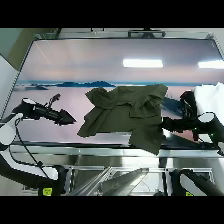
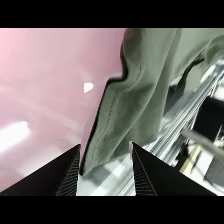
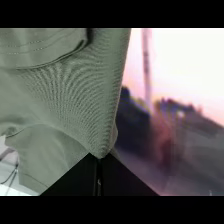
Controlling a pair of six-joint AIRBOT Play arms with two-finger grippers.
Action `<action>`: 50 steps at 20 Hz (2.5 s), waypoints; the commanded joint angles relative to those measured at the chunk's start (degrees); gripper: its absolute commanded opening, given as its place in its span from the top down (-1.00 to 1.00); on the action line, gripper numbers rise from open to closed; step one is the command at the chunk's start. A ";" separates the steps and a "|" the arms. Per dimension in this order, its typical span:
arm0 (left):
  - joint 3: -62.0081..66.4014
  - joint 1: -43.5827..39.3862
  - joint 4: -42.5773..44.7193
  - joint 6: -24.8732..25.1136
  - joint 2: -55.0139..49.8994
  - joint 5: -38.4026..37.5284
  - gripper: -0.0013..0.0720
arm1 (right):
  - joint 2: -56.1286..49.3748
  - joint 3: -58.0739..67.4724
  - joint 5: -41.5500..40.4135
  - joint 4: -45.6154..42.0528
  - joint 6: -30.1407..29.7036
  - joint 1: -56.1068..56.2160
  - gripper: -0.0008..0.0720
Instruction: Fold the shirts.
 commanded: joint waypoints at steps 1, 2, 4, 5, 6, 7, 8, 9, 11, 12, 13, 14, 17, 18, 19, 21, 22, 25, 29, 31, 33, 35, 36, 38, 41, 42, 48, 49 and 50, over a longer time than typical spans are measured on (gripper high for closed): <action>-0.04 -5.77 8.44 -4.57 0.02 -0.46 0.07 | 0.04 0.09 -0.07 -0.39 -0.15 -0.09 0.93; -0.07 -6.97 8.76 -4.74 0.02 -0.42 0.07 | 0.04 0.09 -0.04 0.09 -1.01 -0.09 0.93; -0.07 -9.77 8.07 -5.03 0.02 0.17 0.07 | 0.04 0.09 -0.04 1.20 -1.64 -0.09 0.93; -0.09 -11.45 8.48 -5.09 0.00 0.79 0.07 | 0.04 0.09 -0.04 1.62 -2.08 -0.09 0.93; -0.11 -12.74 8.94 -5.90 0.00 1.53 0.07 | 0.04 0.09 -0.02 2.32 -2.93 -0.09 0.93; -0.11 -14.14 10.45 -6.91 0.00 2.21 0.07 | 0.09 0.09 0.15 2.91 -3.17 -0.09 0.93; -0.11 -15.17 12.35 -7.78 0.00 2.45 0.07 | 0.13 0.09 0.22 3.08 -3.26 -0.09 0.93; -0.11 -15.96 13.92 -8.59 0.00 2.38 0.06 | 0.24 0.09 0.42 3.32 -3.74 -0.09 0.93; -0.11 -16.87 15.34 -9.99 0.00 2.40 0.07 | 0.61 0.11 0.59 4.20 -4.42 -0.09 0.93; -0.09 -17.05 15.30 -10.01 0.00 2.43 0.06 | 0.79 0.11 0.59 4.59 -4.44 -0.09 0.93; -0.11 -17.11 14.91 -10.01 0.00 2.43 0.06 | 1.03 0.11 0.59 4.68 -4.44 -0.07 0.93; -0.11 -17.11 13.38 -9.99 0.00 2.67 0.06 | 1.16 0.11 0.59 4.98 -4.61 -0.09 0.93; -1.01 -17.18 5.55 -8.24 0.00 5.16 0.07 | 1.18 0.11 0.59 5.01 -4.59 -0.07 0.93; -2.25 -17.25 3.37 -7.21 0.00 6.05 0.07 | 1.16 0.11 0.59 4.98 -4.61 -0.07 0.93; -3.52 -17.25 2.67 -6.25 0.00 6.64 0.07 | 1.16 0.11 0.61 5.01 -4.59 -0.07 0.93; -5.86 -16.98 2.78 -5.18 0.00 7.34 0.69 | 1.16 0.11 0.81 5.01 -4.61 -0.09 0.93; -6.34 -16.52 2.67 -4.55 0.02 7.34 0.91 | 1.16 0.11 0.85 5.01 -4.59 -0.09 0.93; -4.26 -14.14 0.79 -4.55 0.28 4.66 0.92 | 1.18 0.24 1.66 4.98 -4.66 -0.09 0.93; 1.11 -9.68 -18.18 -0.87 9.55 -4.63 0.92 | 6.54 10.14 9.88 5.25 -5.14 -0.13 0.94; 6.19 -7.56 -34.82 0.87 18.40 -9.60 0.92 | 11.91 22.05 15.23 9.60 -5.03 -1.03 0.93; 13.49 -4.42 -54.80 2.67 29.55 -11.21 0.92 | 16.35 36.54 17.75 17.46 -6.12 -3.67 0.93; 24.15 2.23 -69.20 3.17 39.87 -6.73 0.91 | 18.62 52.39 17.00 22.16 -7.13 -8.02 0.93; 29.77 7.23 -71.56 2.97 43.52 -3.10 0.91 | 19.02 59.95 15.69 22.40 -6.91 -10.43 0.93; 40.68 21.09 -69.94 -1.33 48.70 5.05 0.91 | 19.30 73.29 11.32 22.36 -6.93 -16.04 0.93; 50.60 40.50 -58.10 -11.26 51.41 9.57 0.91 | 18.60 85.24 6.67 18.93 -6.93 -23.47 0.93; 51.60 41.62 -55.28 -13.46 50.93 9.55 0.91 | 17.94 85.77 6.56 19.67 -6.93 -24.79 0.93; 43.06 13.94 -31.67 -10.99 39.85 10.05 0.91 | 1.92 76.04 15.93 25.27 -7.65 -14.62 0.94; 40.63 7.54 -24.72 -10.95 36.76 11.21 0.91 | -1.27 73.85 16.52 20.70 -7.61 -10.32 0.94; 38.14 1.73 -17.90 -10.97 33.14 12.79 0.91 | -4.44 71.52 16.68 15.15 -7.58 -6.23 0.94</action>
